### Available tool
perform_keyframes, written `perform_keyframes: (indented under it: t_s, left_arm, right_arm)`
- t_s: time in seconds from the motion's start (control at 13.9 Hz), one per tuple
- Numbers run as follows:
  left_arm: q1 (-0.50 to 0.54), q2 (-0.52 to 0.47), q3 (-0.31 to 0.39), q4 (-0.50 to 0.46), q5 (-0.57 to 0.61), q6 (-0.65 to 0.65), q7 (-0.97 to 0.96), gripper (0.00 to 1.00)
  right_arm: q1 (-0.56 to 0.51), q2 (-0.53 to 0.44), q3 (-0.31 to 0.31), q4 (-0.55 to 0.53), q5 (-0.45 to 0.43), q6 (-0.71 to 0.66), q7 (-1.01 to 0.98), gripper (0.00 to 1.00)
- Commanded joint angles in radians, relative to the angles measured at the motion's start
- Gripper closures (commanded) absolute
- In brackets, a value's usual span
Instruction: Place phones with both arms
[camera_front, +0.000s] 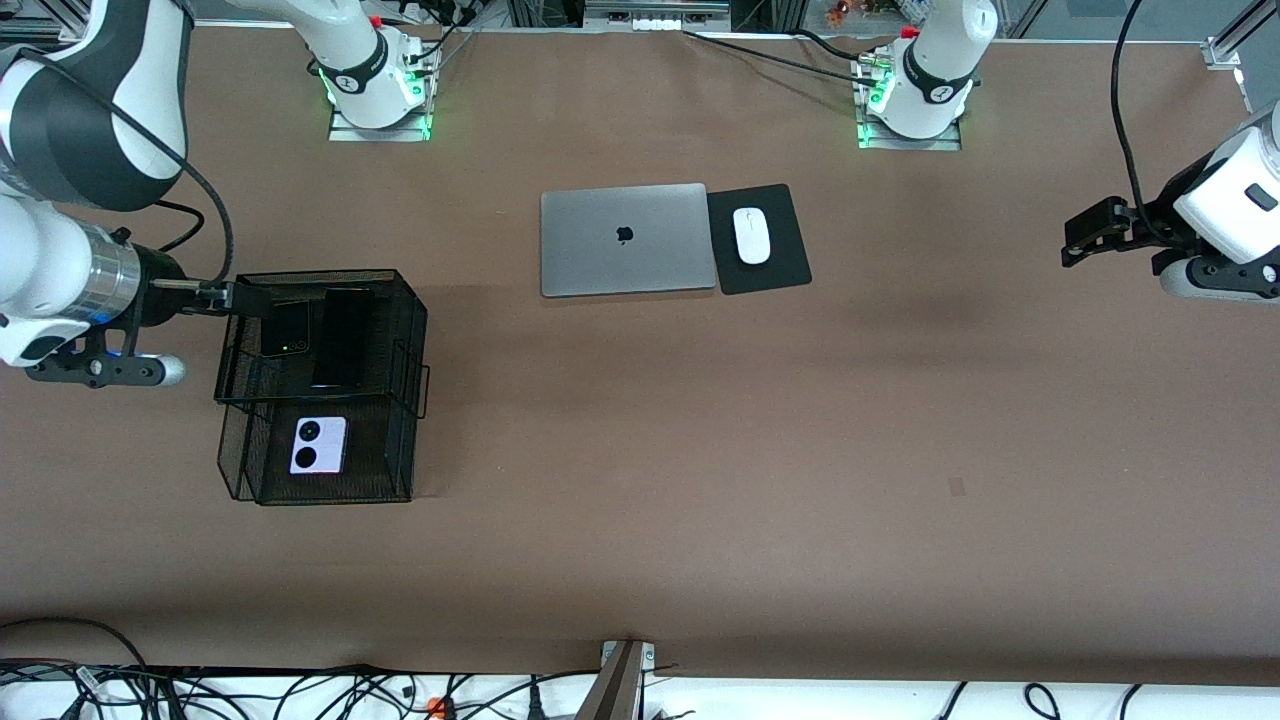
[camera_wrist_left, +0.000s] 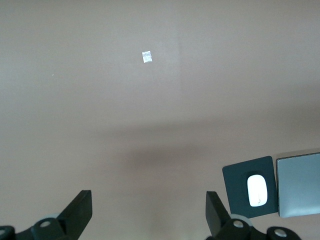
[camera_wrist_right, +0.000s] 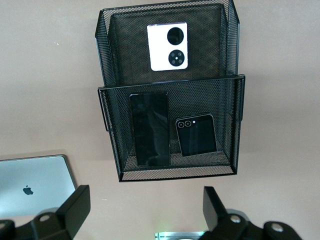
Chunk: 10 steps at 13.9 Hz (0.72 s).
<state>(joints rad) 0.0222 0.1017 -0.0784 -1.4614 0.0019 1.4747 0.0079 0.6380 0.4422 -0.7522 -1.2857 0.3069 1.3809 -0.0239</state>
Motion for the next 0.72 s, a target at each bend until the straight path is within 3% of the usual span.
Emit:
perform_keyframes:
  t_s: [0.0,0.29,0.43,0.65]
  left_arm:
    - [-0.001,0.0,0.002,0.009,0.012,-0.011,0.007,0.0]
    - [-0.001,-0.002,0.002,0.01,0.012,-0.011,0.009,0.0]
    - [-0.001,-0.002,0.002,0.01,0.012,-0.011,0.009,0.0]
    - [-0.001,-0.002,0.002,0.01,0.012,-0.011,0.011,0.0]
  right_arm:
    - [-0.183,-0.054,0.224,0.003,-0.076,-0.006,0.016,0.0]
    - [-0.522,-0.121,0.668,-0.012,-0.233,0.015,0.09,0.0]
    - [-0.622,-0.155,0.776,-0.064,-0.261,0.049,0.099,0.0]
    - [-0.701,-0.314,0.876,-0.319,-0.291,0.223,0.099,0.01]
